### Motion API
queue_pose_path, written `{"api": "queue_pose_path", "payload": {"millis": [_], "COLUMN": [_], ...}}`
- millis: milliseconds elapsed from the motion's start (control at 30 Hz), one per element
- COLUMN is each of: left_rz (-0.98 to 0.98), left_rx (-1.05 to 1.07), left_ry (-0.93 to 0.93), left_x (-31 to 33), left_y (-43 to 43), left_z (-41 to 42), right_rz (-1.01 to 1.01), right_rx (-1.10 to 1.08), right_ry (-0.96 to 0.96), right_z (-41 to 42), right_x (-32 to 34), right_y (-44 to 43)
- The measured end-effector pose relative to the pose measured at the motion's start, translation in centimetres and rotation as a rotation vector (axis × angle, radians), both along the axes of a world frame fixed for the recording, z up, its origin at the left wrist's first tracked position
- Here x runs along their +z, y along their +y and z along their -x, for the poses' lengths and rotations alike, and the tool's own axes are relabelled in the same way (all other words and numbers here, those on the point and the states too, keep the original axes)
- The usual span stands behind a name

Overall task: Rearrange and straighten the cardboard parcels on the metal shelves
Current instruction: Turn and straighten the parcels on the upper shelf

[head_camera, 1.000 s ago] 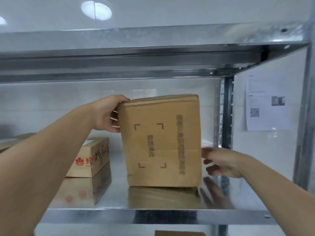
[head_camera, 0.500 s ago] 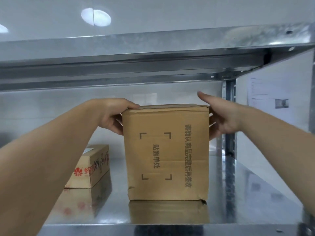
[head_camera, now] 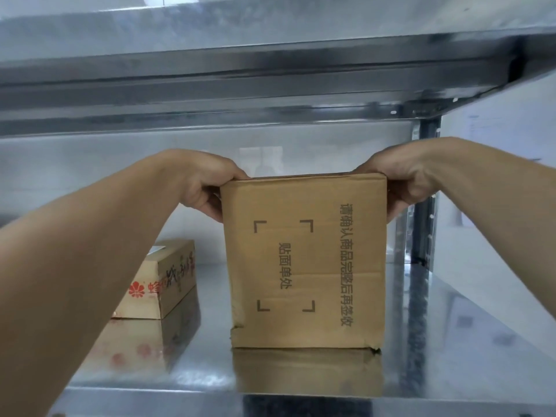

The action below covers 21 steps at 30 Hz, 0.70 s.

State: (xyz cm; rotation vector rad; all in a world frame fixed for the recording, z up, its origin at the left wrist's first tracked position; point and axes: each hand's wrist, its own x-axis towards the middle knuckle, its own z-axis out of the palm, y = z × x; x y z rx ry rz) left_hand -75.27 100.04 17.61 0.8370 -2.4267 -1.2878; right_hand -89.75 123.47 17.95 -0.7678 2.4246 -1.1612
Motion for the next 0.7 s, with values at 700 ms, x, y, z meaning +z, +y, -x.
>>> {"api": "queue_pose_path", "payload": {"millis": [700], "left_rz": [-0.386], "left_rx": [-0.131], "left_ry": [-0.008], "left_x": [-7.7], "left_y": [-3.1], "left_z": [-2.5], "right_rz": [0.642], "right_rx": [-0.211], "right_ry": [-0.426], "right_z": [4.4], "right_x": [-9.4], "right_y": [6.3]}}
